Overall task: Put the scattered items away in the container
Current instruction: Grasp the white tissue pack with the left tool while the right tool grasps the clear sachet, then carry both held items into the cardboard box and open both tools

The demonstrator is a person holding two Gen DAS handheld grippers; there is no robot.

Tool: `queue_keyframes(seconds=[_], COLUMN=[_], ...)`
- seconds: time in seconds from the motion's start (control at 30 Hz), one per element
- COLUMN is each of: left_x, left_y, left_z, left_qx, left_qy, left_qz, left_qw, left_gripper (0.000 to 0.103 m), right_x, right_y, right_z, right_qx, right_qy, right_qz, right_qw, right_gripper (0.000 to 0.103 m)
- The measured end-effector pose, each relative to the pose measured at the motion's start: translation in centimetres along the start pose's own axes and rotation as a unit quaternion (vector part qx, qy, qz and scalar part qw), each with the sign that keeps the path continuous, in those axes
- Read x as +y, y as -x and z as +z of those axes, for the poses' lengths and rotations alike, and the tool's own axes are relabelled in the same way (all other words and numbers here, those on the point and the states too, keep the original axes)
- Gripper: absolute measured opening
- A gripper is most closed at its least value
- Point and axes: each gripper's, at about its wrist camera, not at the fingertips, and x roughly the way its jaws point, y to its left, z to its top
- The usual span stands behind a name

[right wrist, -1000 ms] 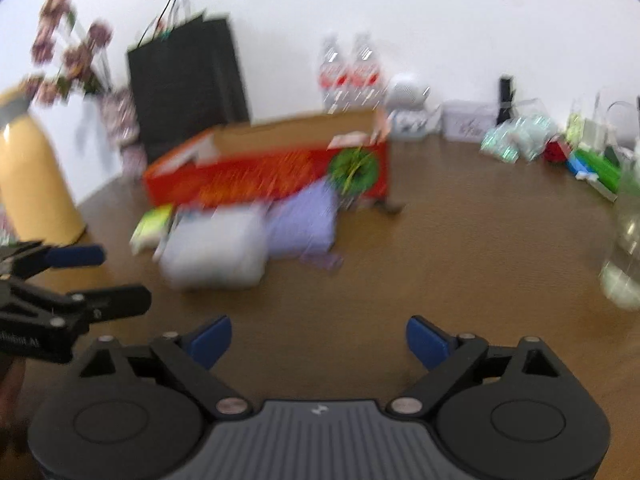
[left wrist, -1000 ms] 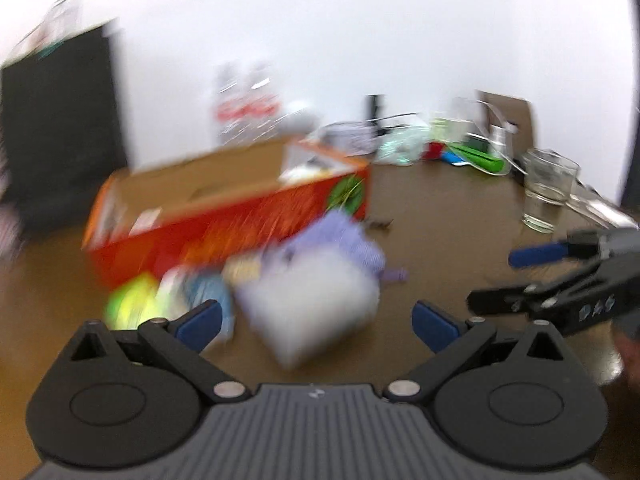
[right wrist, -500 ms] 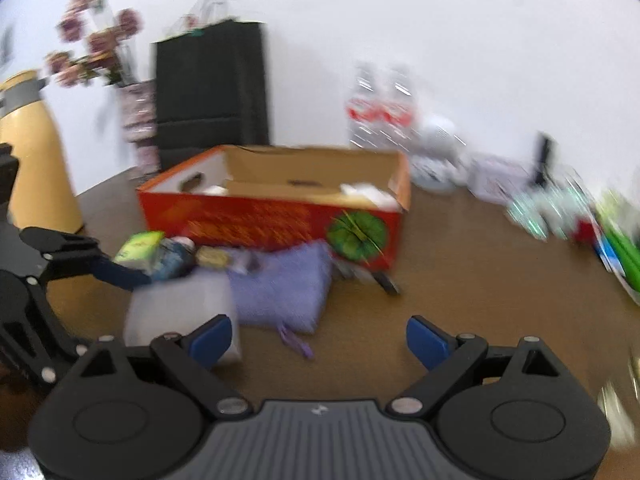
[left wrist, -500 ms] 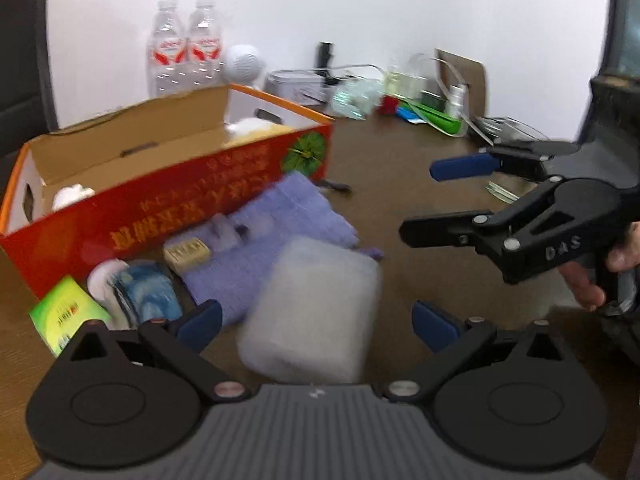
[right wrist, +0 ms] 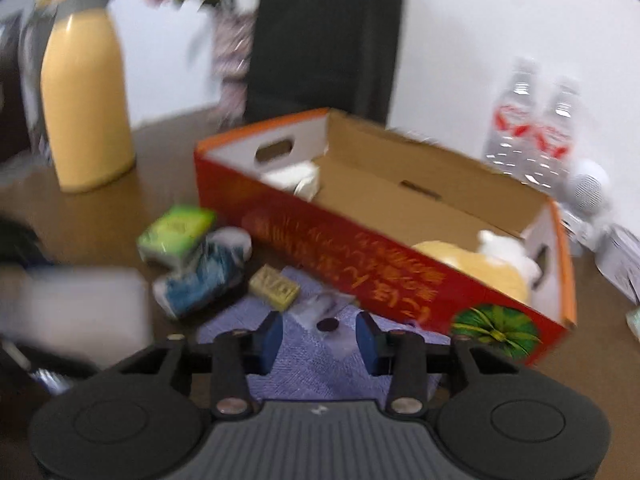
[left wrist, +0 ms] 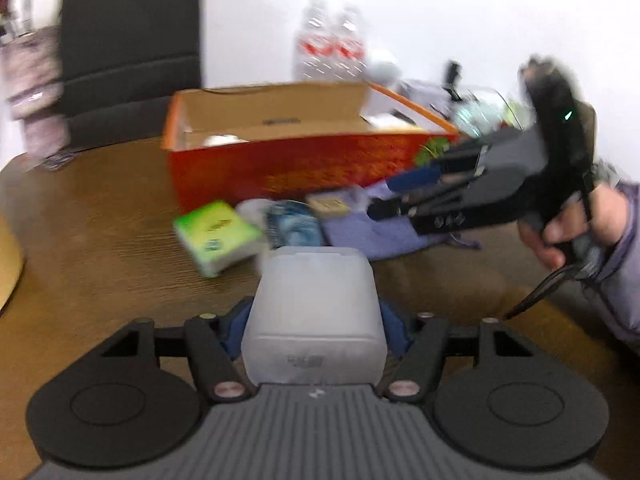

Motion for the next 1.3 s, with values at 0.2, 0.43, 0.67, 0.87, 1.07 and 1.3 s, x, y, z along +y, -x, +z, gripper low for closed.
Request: queue_keyframes(seconds=[0.2,0.43,0.67,0.87,1.07,1.3], left_x=[0.6,-1.1,-1.1,-2.6,-2.8,-5.1], left_y=[-0.1,0.6,-0.6,0.3,1.2,5.0], left_z=[-0.8,-2.9,-2.2,-3.0,-4.0,-6.2], left_qx=[0.013,0.031,0.036,0.011,-0.008,-0.048], left_qy=[0.036,0.054,0.069,0.086,0.109,0.11], left_qz=[0.005,-0.014,-0.004,0.062,0.097,0.094], left_qw=[0.9992,0.998,0.9969,0.9943,0.9893,0.9883], left_gripper=[0.066,0.081,0.068,0.068,0.067,0.068], right_x=[-1.1,1.8,3.3,2.9,5.1,7.0], right_y=[-1.3,5.3,10.2,6.0,4.7,9.0], right_z=[-0.2,-4.3,-8.0,-6.1,-6.0,-8.7], right_qx=[0.015,0.025,-0.007,-0.005,-0.022,-0.022], right_qy=[-0.039,-0.131,-0.163,-0.193,-0.149,-0.185], right_qz=[0.026,-0.032,-0.038,-0.038,-0.094,-0.08], right_qw=[0.999,0.991,0.986,0.98,0.984,0.979], right_gripper=[0.019,0.008,0.029,0.041,0.014,0.012])
